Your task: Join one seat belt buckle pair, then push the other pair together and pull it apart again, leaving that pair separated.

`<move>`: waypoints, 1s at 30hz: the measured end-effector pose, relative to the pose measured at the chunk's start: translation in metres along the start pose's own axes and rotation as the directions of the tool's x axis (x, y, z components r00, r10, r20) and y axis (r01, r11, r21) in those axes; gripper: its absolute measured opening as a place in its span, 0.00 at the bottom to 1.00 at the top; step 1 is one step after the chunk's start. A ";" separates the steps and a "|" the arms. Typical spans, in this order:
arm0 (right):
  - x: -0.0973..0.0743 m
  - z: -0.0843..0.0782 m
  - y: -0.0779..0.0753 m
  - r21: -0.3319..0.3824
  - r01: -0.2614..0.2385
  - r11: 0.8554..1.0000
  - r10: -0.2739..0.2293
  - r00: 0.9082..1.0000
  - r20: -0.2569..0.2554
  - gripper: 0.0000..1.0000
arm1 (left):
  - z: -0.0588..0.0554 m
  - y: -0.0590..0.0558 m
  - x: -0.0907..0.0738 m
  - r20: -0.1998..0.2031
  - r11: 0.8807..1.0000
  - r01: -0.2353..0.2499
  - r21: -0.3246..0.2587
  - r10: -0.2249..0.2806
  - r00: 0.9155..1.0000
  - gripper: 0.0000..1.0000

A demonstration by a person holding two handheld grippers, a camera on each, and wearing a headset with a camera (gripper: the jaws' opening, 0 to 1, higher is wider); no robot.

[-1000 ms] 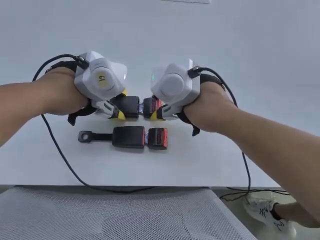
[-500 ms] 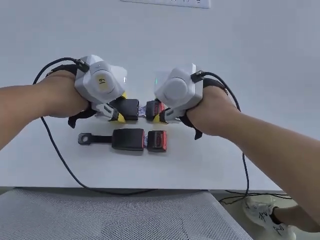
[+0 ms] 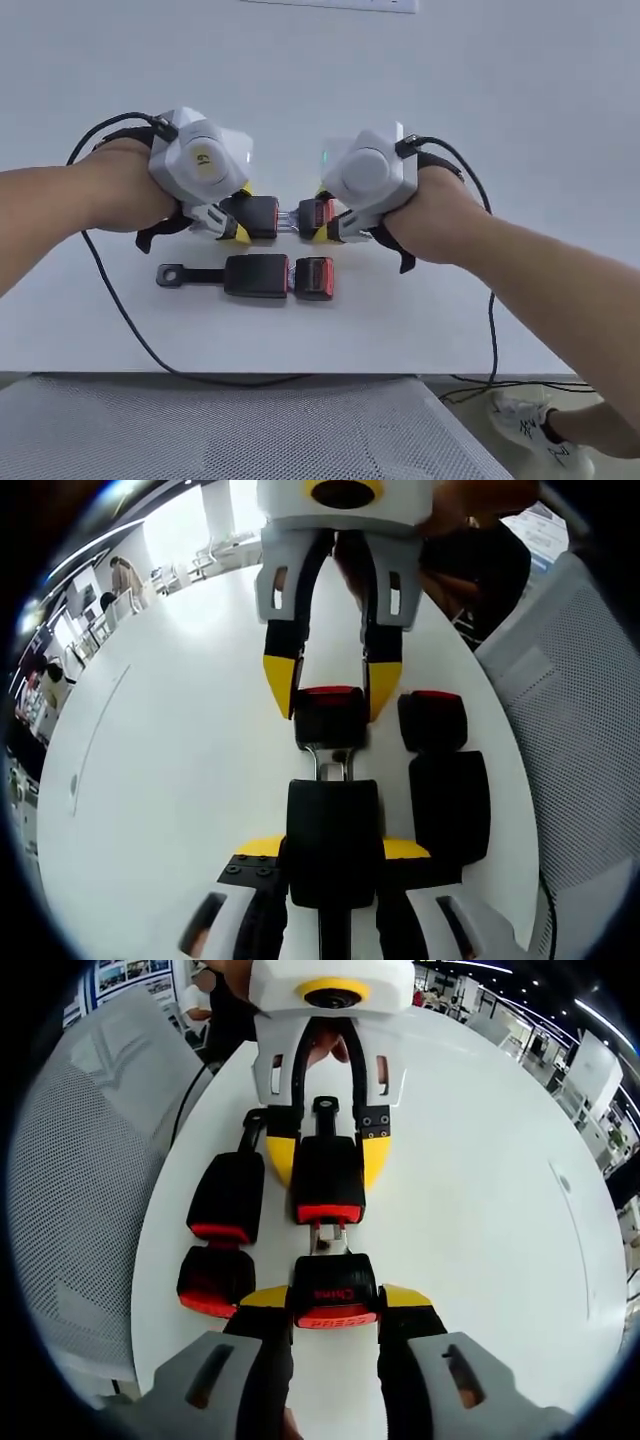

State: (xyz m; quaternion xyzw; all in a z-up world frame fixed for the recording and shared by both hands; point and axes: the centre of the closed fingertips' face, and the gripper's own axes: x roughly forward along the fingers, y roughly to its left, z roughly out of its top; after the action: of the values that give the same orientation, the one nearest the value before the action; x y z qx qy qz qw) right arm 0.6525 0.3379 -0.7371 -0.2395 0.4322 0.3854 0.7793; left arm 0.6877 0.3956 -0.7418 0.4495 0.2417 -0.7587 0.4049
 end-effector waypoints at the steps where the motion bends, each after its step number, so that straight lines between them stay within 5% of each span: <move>1: -0.001 -0.002 0.000 0.001 0.001 1.000 -0.001 1.000 -0.003 0.30 | 0.000 0.000 0.000 0.001 1.000 0.000 0.000 0.000 1.000 0.33; 19: -0.033 -0.061 0.001 0.053 0.034 0.998 -0.031 0.999 -0.043 0.31 | -0.001 0.002 0.000 -0.010 1.000 -0.013 -0.022 0.013 1.000 0.34; 30: -0.048 -0.082 0.007 0.073 0.031 0.997 -0.027 0.998 -0.064 0.32 | -0.001 0.003 -0.001 -0.018 0.999 -0.018 -0.036 0.018 1.000 0.34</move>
State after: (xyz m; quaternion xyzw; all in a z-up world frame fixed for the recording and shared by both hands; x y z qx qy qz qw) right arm 0.5911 0.2646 -0.7381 -0.2288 0.4671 0.3501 0.7791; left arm 0.6910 0.3947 -0.7415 0.4512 0.2548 -0.7465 0.4174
